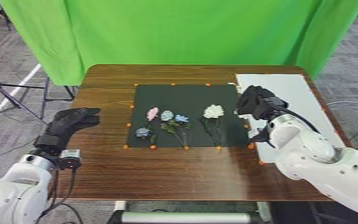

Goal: Arrange flowers

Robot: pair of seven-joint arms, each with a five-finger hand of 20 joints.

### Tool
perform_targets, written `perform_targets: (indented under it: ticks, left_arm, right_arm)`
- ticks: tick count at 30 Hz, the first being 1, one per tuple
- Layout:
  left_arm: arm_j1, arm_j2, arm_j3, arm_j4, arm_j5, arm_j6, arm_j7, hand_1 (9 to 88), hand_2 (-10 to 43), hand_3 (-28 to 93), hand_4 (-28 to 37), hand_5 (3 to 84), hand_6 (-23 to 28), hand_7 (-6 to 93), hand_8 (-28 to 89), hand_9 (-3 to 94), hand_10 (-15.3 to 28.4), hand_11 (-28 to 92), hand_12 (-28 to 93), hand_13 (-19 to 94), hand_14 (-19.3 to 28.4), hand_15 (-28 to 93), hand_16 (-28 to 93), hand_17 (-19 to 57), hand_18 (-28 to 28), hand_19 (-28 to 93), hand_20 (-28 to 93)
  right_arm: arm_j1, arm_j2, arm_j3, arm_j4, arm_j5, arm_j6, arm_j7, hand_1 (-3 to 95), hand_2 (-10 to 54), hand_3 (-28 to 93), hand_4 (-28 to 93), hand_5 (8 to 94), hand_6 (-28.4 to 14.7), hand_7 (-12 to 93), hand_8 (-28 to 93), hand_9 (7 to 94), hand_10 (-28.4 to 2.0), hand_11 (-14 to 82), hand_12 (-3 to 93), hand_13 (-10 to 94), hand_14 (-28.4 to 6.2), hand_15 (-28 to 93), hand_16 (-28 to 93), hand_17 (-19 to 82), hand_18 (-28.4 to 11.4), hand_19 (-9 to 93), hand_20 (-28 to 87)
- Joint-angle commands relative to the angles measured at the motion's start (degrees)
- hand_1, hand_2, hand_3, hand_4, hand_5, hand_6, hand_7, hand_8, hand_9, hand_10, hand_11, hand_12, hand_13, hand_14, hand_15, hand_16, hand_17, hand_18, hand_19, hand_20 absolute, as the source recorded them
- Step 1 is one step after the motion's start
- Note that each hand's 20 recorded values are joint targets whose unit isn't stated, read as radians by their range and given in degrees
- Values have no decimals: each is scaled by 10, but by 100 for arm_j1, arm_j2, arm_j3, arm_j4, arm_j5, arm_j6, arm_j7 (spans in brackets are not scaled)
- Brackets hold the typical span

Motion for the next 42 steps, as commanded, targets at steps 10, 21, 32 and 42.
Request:
perform_targets:
  ticks: [10, 21, 32, 42]
  left_arm:
    - [-92, -41, -65, 121, 52, -599, 27, 295, 67, 599, -203, 510, 27, 156, -80, 499, 164, 223, 94, 386, 207, 226, -32, 34, 161, 255, 166]
    - [-113, -44, -74, 132, 62, -660, 11, 291, 59, 602, -203, 510, 26, 156, -79, 496, 163, 217, 98, 381, 206, 214, -23, 33, 160, 245, 169]
    - [-81, -45, -105, 111, 74, -652, -18, 296, 60, 596, -202, 511, 25, 155, -79, 495, 162, 216, 99, 381, 206, 214, -21, 32, 160, 240, 171]
    - [-127, -47, -80, 121, 79, -693, -12, 297, 59, 597, -200, 511, 24, 154, -79, 495, 162, 216, 99, 380, 205, 212, -21, 31, 160, 238, 172]
  right_arm:
    - [-216, -129, -258, -130, 126, -135, -106, 634, -95, 504, -111, 783, 13, 168, 61, 843, -115, 37, 336, 848, -33, 650, 334, 510, -196, 932, 563]
    - [-264, -116, -106, -168, 247, -399, -207, 591, -95, 487, -98, 736, -2, 165, 65, 771, -126, 106, 268, 832, -37, 654, 333, 494, -197, 932, 557]
    - [-223, -52, 142, -150, 346, -337, -330, 459, -95, 585, -122, 695, 0, 161, 5, 730, -132, 140, 194, 820, -44, 655, 325, 482, -200, 932, 554]
    - [-256, -53, 451, -147, 389, -341, -364, 416, -95, 642, -147, 685, 2, 164, -88, 715, -133, 132, 195, 818, -46, 656, 323, 478, -202, 932, 550]
